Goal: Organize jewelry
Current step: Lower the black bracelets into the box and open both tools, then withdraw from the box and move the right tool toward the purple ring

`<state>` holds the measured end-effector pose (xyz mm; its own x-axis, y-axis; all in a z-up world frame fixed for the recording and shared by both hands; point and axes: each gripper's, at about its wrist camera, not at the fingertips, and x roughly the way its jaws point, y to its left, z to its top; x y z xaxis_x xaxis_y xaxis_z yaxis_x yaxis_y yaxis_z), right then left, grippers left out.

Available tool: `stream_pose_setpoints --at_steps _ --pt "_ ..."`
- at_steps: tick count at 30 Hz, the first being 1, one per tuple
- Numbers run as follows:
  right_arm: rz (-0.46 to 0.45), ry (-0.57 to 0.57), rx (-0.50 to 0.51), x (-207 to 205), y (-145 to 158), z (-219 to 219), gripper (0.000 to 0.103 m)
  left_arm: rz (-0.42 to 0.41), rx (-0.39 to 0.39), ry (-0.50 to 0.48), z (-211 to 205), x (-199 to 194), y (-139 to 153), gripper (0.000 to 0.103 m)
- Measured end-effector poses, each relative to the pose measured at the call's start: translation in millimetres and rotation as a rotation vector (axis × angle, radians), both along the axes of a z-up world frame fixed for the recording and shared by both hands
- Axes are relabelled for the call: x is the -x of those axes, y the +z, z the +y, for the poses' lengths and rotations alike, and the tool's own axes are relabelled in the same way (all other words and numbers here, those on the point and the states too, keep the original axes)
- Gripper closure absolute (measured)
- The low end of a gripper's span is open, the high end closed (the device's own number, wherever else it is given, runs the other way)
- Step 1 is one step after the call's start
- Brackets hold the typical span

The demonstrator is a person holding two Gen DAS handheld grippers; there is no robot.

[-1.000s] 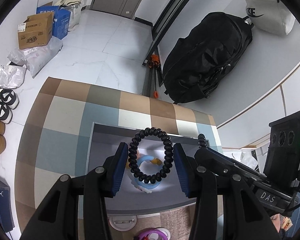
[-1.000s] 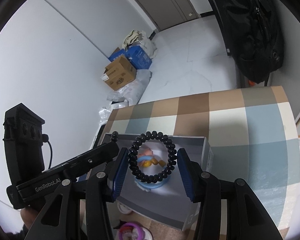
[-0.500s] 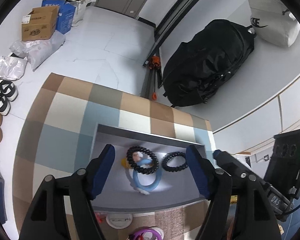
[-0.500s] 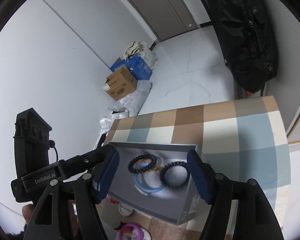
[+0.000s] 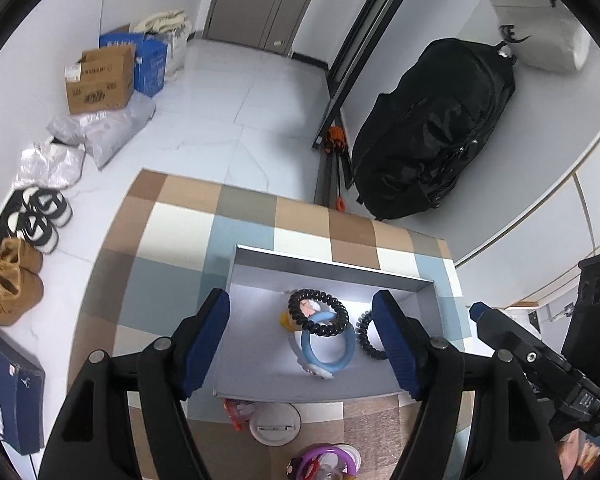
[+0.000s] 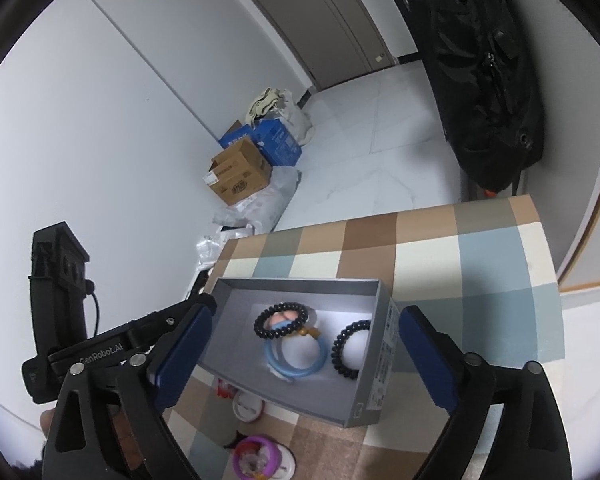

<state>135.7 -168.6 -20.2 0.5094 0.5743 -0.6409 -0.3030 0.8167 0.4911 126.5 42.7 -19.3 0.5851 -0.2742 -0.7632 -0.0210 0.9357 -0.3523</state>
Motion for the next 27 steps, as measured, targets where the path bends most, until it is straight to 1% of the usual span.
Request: stream_pose_setpoints --at_steps 7,11,13,14,15,20,24,27 --pt "-0.024 0.003 0.013 10 4 0 0.002 -0.036 -0.052 0.000 -1 13 7 0.033" --pt "-0.054 0.019 0.024 19 9 3 0.000 -0.052 -0.061 0.000 -2 22 10 0.033" --pt "-0.081 0.024 0.032 26 11 4 0.000 -0.059 -0.054 0.000 -3 28 10 0.031" --pt "-0.090 0.025 0.037 29 12 5 0.000 -0.061 -0.055 -0.001 -4 31 10 0.025" --pt "-0.097 0.026 0.042 32 13 5 0.000 -0.066 -0.062 0.002 -5 33 10 0.022" --pt "-0.131 0.032 0.067 47 15 7 0.000 -0.101 -0.103 0.010 -5 46 11 0.022" --pt "-0.134 0.023 0.089 57 11 5 0.000 -0.094 -0.097 0.028 -3 60 2 0.022" --pt "-0.125 0.017 0.099 63 8 4 0.000 -0.087 -0.125 0.026 -5 69 -4 0.022"
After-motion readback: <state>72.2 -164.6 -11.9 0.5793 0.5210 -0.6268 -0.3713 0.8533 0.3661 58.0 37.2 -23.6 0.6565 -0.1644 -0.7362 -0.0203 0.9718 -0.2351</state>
